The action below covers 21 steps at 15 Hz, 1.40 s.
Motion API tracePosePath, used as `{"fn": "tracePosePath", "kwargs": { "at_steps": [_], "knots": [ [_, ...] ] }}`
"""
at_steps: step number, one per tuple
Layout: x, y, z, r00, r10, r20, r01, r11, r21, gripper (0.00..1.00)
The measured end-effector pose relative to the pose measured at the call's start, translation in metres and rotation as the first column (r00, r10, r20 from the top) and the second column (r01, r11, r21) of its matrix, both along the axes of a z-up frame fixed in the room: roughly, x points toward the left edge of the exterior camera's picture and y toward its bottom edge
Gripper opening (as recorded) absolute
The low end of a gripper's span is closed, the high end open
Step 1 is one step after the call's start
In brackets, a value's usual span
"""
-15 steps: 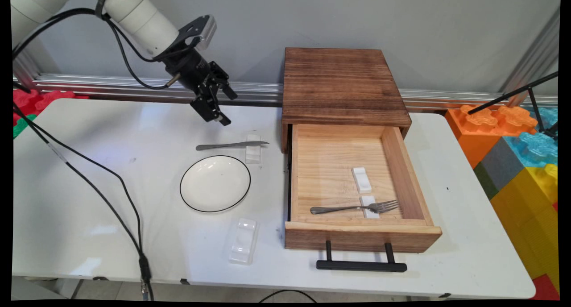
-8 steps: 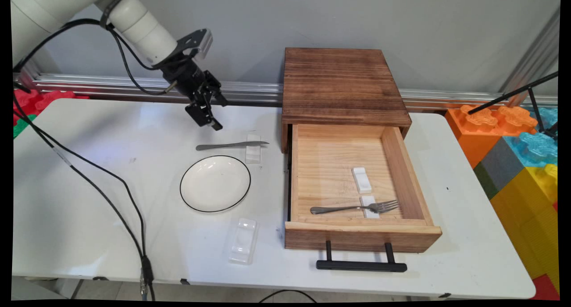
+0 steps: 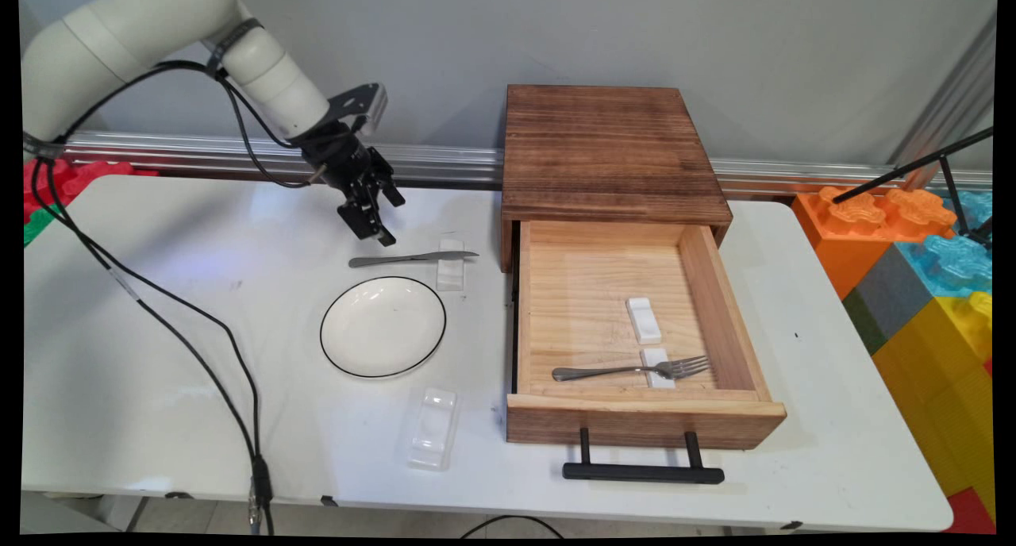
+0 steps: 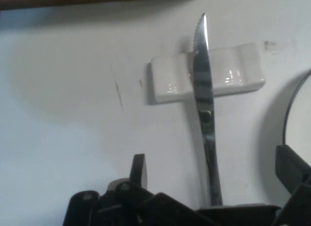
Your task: Pick up the knife from the left of the white plate
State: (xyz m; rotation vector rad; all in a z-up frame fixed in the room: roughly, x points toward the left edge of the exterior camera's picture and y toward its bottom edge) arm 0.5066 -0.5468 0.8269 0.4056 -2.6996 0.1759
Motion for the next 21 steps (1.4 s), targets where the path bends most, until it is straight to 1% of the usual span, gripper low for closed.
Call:
{"fn": "tracePosePath", "kwargs": {
  "at_steps": [6, 10, 14, 21],
  "knots": [
    [-0.007, -0.01, -0.027, 1.0, 0.001, 0.008, -0.001, 1.0, 0.021, 1.0],
    [-0.011, -0.014, -0.04, 1.0, 0.007, 0.016, -0.008, 1.0, 0.029, 1.0],
    [-0.015, -0.017, -0.049, 1.0, 0.008, 0.02, -0.009, 0.999, 0.033, 1.0],
    [-0.019, -0.021, -0.059, 1.0, 0.007, 0.024, -0.007, 1.0, 0.027, 1.0]
  ]
}}
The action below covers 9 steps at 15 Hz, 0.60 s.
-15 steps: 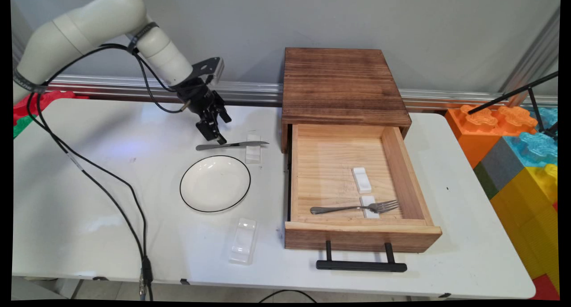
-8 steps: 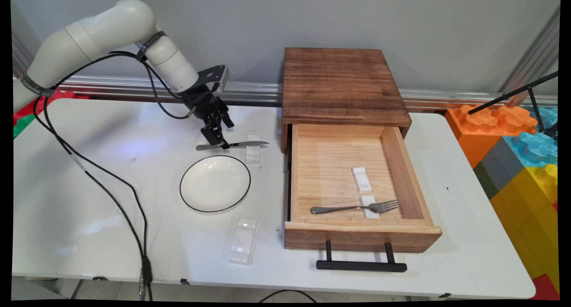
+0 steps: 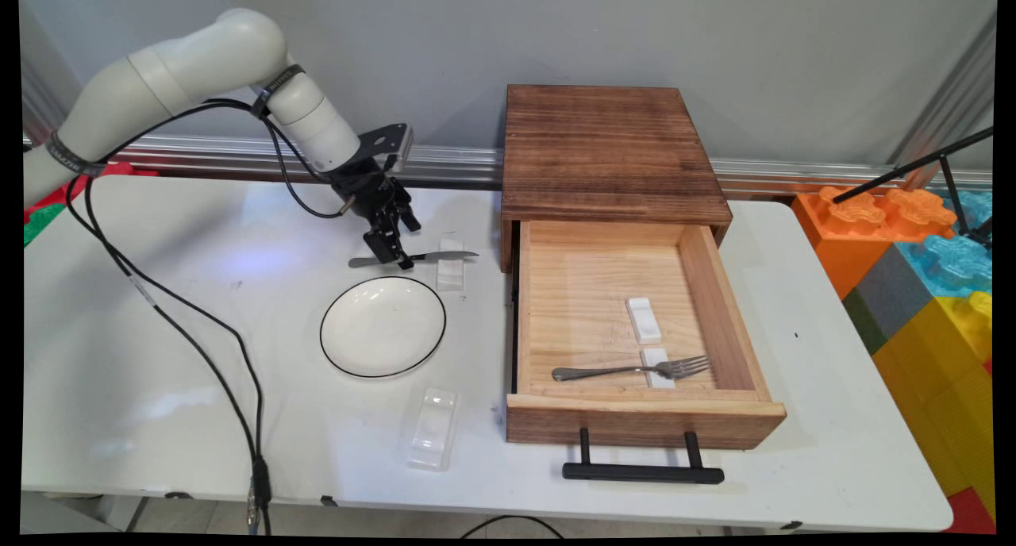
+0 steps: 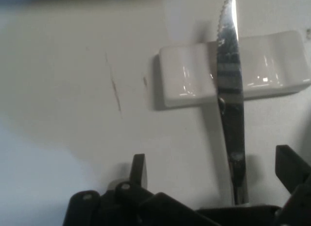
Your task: Pick up the knife from the left of the white plate
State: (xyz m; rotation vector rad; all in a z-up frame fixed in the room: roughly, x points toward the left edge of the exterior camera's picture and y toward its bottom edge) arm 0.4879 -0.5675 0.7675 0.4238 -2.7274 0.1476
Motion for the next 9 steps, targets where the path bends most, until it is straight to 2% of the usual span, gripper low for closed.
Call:
{"fn": "tracePosePath", "kwargs": {
  "at_steps": [3, 4, 9],
  "knots": [
    [-0.0013, -0.0009, -0.0021, 1.0, -0.002, 0.0, 0.002, 1.0, -0.004, 1.0],
    [-0.0017, -0.001, -0.0027, 1.0, -0.004, 0.0, 0.004, 1.0, -0.005, 0.0],
    [-0.0022, 0.0012, -0.0037, 1.0, -0.01, 0.004, 0.01, 1.0, -0.003, 0.0]
  ]
}}
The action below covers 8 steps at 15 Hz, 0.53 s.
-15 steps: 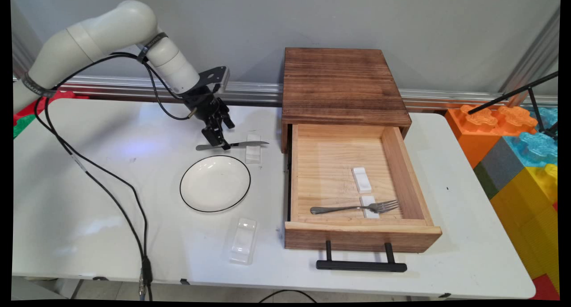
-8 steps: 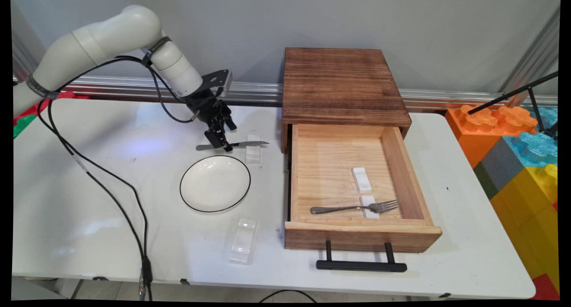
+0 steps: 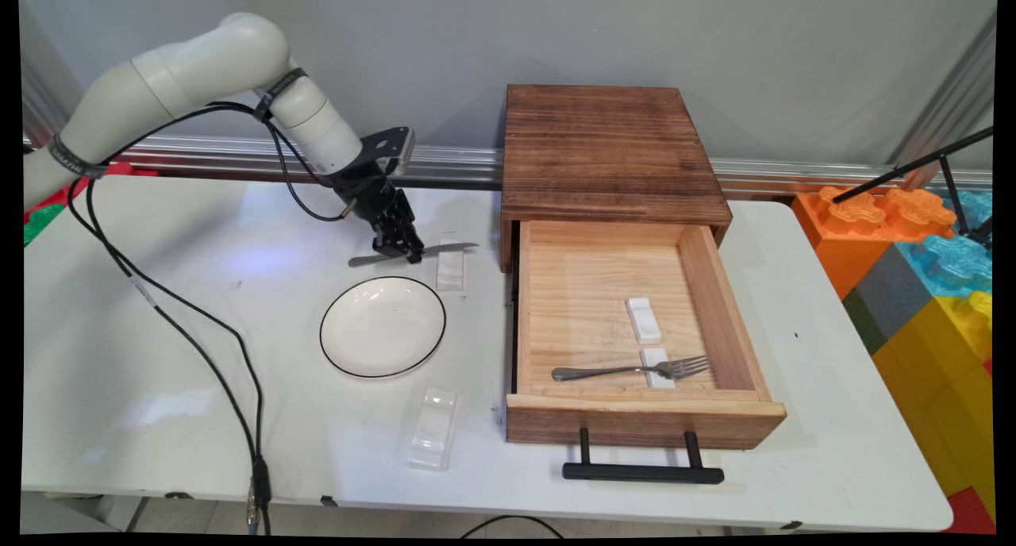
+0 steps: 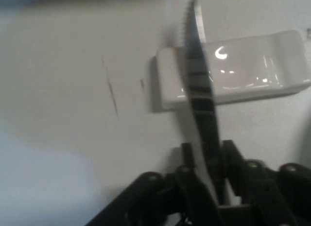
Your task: Pick up the knife from the left of the white plate, then place the picked object into the drawer
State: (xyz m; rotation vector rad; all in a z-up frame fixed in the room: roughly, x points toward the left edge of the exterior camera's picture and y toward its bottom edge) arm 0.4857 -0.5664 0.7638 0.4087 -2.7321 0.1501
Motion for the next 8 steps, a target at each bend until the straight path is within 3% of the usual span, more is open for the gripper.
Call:
{"fn": "tracePosePath", "kwargs": {
  "at_steps": [8],
  "knots": [
    [0.0005, 0.0071, 0.0076, 1.0, -0.009, 0.004, 0.009, 1.0, 0.004, 0.0]
  ]
}}
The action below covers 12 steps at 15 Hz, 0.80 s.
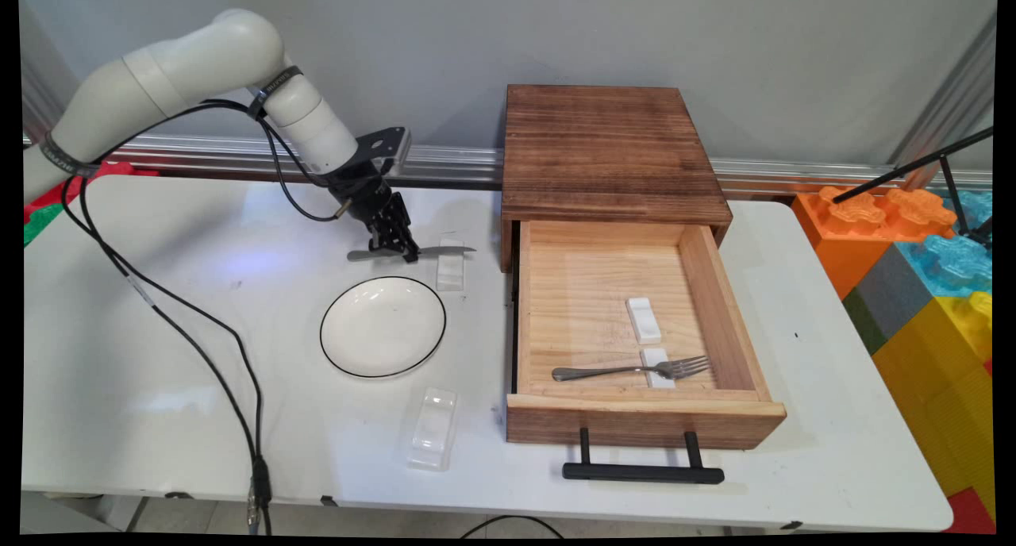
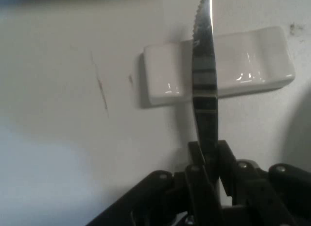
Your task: Place the picked object into the drawer
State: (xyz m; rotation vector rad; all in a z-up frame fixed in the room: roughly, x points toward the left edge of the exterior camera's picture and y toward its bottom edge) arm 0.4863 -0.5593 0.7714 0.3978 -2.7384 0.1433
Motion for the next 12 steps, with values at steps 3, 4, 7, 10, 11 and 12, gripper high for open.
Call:
{"fn": "tracePosePath", "kwargs": {
  "at_steps": [3, 4, 7, 10, 11, 12],
  "knots": [
    [0.001, 0.001, 0.013, 1.0, -0.015, 0.004, 0.015, 1.0, -0.011, 0.0],
    [0.002, 0.002, 0.02, 1.0, -0.019, 0.006, 0.019, 1.0, -0.013, 0.0],
    [0.006, 0.007, 0.044, 1.0, -0.011, 0.009, 0.011, 1.0, -0.02, 0.0],
    [0.004, 0.011, 0.07, 1.0, 0.005, 0.006, -0.005, 1.0, -0.027, 0.0],
    [0.001, 0.013, 0.082, 1.0, 0.009, 0.003, -0.009, 1.0, -0.029, 0.0],
    [-0.002, 0.016, 0.094, 1.0, 0.016, 0.001, -0.016, 0.999, -0.029, 0.0]
  ]
}}
